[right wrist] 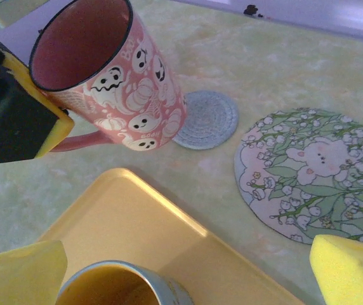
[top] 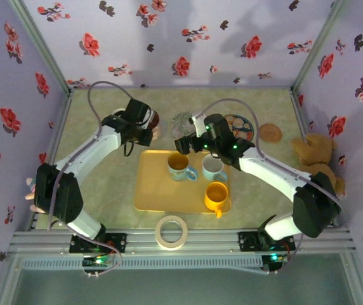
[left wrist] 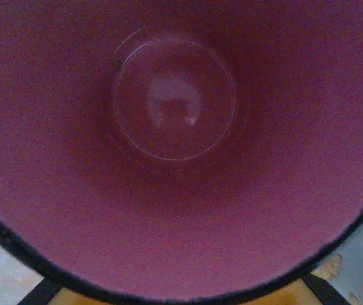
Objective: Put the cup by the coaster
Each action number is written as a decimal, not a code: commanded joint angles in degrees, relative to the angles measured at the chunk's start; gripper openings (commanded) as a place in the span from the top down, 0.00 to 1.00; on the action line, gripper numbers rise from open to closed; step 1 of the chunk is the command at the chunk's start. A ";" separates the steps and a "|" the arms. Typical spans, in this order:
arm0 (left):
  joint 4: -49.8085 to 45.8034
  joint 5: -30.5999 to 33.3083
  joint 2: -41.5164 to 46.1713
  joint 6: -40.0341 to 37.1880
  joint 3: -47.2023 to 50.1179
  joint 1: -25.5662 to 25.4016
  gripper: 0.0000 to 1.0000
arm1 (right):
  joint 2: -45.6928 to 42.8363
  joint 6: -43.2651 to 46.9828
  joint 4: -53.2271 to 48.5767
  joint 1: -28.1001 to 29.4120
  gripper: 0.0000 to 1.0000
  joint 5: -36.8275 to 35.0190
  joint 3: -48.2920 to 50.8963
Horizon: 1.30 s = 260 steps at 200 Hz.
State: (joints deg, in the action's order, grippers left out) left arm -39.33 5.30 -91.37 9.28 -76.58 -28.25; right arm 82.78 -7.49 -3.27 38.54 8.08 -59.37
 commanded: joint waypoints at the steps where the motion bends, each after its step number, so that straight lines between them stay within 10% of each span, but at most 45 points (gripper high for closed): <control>1: 6.07 -0.38 -0.69 -2.24 -4.31 1.81 1.00 | 2.05 -3.24 -1.36 -1.79 0.01 5.07 -3.37; 260: 13.07 -5.07 -16.64 -4.71 -11.14 5.37 1.00 | 0.07 -3.49 12.41 -4.63 0.01 7.35 5.32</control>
State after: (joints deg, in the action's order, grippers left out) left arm -32.93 -0.08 -108.66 5.76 -84.71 -23.49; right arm 84.29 -11.03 6.98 34.22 15.29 -54.50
